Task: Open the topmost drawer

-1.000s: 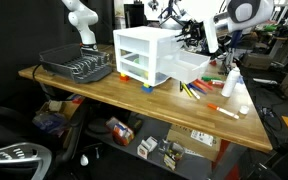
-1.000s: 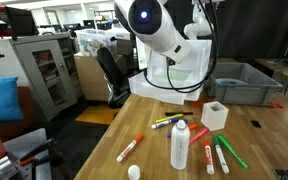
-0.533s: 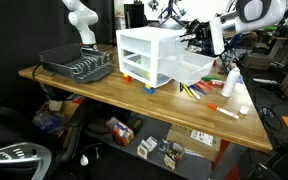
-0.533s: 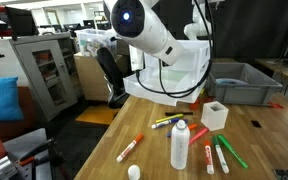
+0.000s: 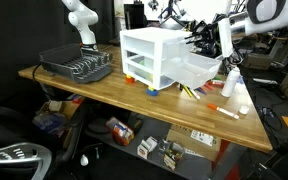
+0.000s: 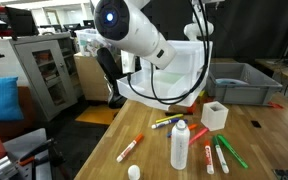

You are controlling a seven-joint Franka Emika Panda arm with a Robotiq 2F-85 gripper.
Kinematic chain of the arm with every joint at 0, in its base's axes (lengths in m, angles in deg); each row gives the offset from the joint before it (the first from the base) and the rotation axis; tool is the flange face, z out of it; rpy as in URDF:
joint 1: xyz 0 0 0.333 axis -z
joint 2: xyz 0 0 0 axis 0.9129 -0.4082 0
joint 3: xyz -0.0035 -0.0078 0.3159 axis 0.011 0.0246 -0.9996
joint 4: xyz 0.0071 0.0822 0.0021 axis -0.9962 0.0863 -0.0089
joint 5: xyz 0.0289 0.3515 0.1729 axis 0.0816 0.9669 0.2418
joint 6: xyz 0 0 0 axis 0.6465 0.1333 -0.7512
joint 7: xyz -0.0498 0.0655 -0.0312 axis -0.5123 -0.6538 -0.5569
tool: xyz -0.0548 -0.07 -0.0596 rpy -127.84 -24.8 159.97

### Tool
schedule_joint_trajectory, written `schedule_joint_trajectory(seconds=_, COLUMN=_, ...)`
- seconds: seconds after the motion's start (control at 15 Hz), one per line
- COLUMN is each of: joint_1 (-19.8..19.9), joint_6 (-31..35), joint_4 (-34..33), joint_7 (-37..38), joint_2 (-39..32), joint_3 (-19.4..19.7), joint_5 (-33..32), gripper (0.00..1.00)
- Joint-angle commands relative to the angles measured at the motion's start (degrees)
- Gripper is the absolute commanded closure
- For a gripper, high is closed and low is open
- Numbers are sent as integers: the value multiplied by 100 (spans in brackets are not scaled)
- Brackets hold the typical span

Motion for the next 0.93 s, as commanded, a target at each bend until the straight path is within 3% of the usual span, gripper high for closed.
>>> schedule_joint_trajectory(seconds=0.0, joint_1=247, joint_6=-582, joint_4=276, joint_7=337, joint_2=133, joint_3=-173, joint_5=-501, gripper=95)
schedule_joint_trajectory(seconds=0.4, joint_1=416, joint_6=-1126, joint_4=438, joint_7=1325, joint_2=65, joint_3=-128, joint_5=-1586, gripper=95)
schedule_joint_trajectory(seconds=0.87, joint_1=578, joint_6=-1047, joint_4=624, joint_7=1914, joint_2=237, joint_3=-104, joint_5=-2220, gripper=95)
